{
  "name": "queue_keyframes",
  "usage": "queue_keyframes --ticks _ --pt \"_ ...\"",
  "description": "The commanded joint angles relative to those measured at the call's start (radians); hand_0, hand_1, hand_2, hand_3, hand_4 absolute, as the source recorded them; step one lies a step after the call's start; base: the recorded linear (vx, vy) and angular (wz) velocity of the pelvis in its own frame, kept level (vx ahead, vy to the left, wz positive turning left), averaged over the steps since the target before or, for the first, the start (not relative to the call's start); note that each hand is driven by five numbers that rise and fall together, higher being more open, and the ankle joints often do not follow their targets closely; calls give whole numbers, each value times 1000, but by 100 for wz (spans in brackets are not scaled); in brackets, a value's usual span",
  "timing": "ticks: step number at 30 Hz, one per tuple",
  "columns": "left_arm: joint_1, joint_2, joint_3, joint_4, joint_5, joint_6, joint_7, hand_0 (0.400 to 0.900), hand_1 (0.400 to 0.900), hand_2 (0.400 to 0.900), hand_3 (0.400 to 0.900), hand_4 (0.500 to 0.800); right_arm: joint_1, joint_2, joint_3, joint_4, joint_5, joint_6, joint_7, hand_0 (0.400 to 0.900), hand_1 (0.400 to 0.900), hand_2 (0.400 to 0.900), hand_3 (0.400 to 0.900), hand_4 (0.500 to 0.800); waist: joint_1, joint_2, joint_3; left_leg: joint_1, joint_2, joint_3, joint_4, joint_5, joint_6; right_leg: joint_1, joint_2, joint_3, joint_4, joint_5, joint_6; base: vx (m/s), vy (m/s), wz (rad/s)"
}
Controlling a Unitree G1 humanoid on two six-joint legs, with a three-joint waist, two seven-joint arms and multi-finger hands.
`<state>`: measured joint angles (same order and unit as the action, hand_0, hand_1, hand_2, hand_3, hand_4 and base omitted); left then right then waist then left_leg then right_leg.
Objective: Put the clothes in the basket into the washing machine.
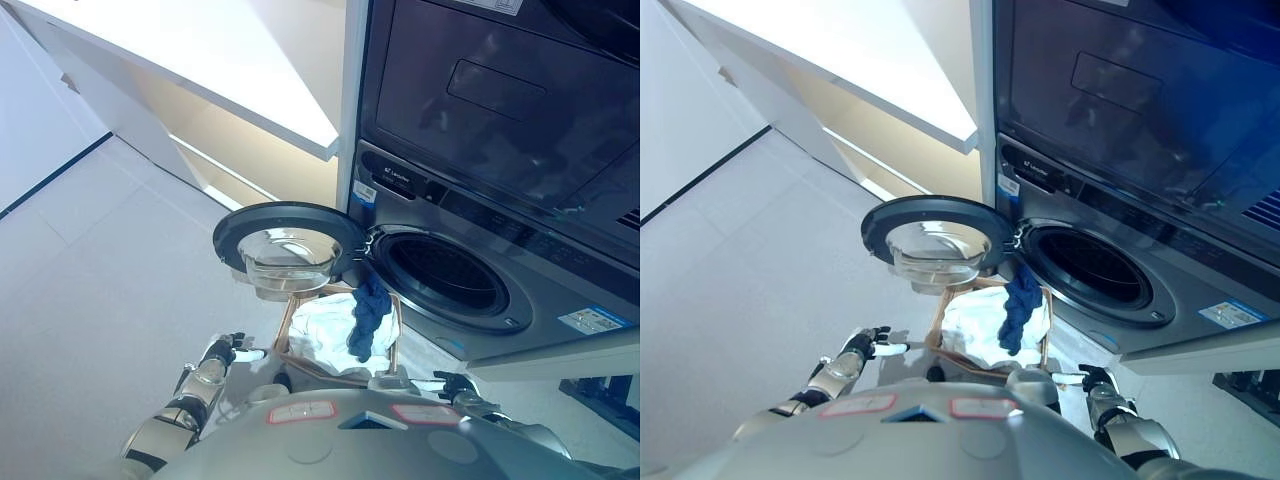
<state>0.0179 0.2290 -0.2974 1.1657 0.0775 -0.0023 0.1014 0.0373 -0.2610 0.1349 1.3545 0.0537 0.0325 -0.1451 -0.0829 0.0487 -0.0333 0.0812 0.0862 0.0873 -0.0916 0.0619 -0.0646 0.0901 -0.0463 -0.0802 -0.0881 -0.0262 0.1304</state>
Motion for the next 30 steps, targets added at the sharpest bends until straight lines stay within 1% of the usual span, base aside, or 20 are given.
queue_keyframes --ticks 1,5,9,13,17,20,24,26,30 --pt "-91 25 34 44 11 -26 40 900 900 900 900 800 -59 11 23 63 -16 -10 -35 900 900 900 900 800 14 -64 -5 42 -69 -18 4 -104 31 -23 0 68 7 66 -17 0 0 0" --pt "-92 29 38 47 9 -25 45 900 900 900 900 800 -62 10 25 64 -20 -11 -40 900 900 900 900 800 15 -64 -5 41 -69 -19 4 -105 30 -22 0 67 6 66 -17 0 0 0" --pt "-93 29 34 47 19 -25 47 900 900 900 900 800 -69 2 60 45 -71 -13 -42 900 900 900 900 800 18 -66 -1 40 -69 -22 4 -103 30 -22 -1 66 7 64 -20 -3 -2 3" --pt "-95 38 26 38 42 -32 53 900 900 900 900 800 -99 -28 148 -6 -200 -19 -49 900 900 900 900 800 28 -70 18 29 -70 -30 4 -98 31 -34 0 57 13 64 -21 -29 -15 12" --pt "-110 50 21 27 45 -40 41 900 900 900 900 800 -153 -82 221 -57 -292 -31 -35 900 900 900 900 800 36 -69 61 -4 -71 -32 8 -81 37 -78 0 52 43 61 -25 -81 -12 10" --pt "-158 71 19 0 13 -49 46 900 900 900 900 800 -237 -122 283 -108 -339 -41 -34 900 900 900 900 800 41 -73 138 -122 -80 -34 92 -82 42 -177 -9 54 101 66 -33 -259 -9 16" --pt "-224 86 10 -21 -38 -56 69 900 900 900 900 800 -345 -151 364 -176 -383 -52 -39 900 900 900 900 800 50 -70 208 -274 -87 -38 152 -65 44 -336 -4 42 189 68 -42 -241 -3 17" --pt "-251 94 8 -40 -65 -63 80 900 900 900 900 800 -394 -179 403 -248 -395 -69 -37 900 900 900 900 800 53 -70 240 -355 -86 -43 195 -58 45 -422 -5 32 246 62 -47 -193 -11 19" --pt "-280 124 -1 -114 -97 -83 95 900 900 900 900 800 -464 -251 471 -394 -421 -106 -29 900 900 900 900 800 59 -74 287 -501 -90 -59 305 -67 38 -546 -15 8 331 43 -56 -105 -32 29"
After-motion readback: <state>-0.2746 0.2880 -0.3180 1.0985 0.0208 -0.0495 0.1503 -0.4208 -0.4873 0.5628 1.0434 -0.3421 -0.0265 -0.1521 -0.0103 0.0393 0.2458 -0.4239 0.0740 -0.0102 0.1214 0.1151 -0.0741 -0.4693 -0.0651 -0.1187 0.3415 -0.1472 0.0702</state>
